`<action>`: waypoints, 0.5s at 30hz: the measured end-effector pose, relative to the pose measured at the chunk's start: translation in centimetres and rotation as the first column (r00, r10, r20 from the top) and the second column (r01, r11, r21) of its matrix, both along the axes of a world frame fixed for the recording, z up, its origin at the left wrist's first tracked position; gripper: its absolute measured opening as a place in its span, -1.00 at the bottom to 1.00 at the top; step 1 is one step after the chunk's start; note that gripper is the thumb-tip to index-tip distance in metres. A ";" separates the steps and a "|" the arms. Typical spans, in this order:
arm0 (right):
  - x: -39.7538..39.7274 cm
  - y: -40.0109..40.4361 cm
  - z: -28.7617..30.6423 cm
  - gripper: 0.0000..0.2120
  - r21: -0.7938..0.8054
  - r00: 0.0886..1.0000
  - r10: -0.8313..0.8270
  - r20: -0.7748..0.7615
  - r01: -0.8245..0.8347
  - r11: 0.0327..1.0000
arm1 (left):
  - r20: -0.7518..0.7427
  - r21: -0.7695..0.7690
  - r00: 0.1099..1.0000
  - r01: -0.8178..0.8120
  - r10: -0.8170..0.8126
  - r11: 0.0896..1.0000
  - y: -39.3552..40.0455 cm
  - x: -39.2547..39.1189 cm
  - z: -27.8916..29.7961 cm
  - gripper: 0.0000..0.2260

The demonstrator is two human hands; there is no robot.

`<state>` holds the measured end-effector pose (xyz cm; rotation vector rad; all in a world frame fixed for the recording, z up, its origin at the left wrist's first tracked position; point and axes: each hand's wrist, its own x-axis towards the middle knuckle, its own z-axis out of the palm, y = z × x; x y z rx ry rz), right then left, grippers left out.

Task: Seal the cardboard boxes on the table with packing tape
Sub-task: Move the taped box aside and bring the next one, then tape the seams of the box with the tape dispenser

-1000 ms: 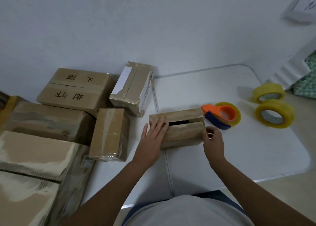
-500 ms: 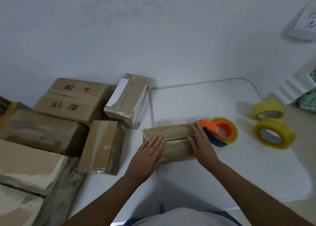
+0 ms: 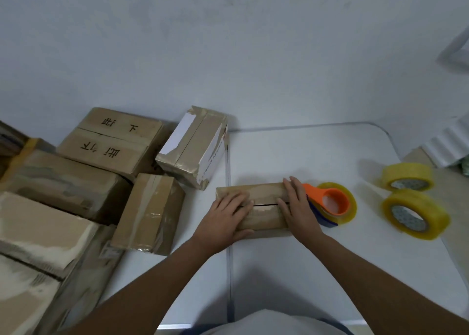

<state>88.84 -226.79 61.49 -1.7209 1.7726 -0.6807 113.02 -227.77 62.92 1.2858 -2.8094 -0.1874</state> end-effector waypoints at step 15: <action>-8.2 0.7 -2.4 -0.75 0.019 0.945 -0.324 -0.043 0.326 0.945 | -0.076 -0.005 0.997 0.021 -0.022 1.000 -1.5 -0.2 -1.8 -0.38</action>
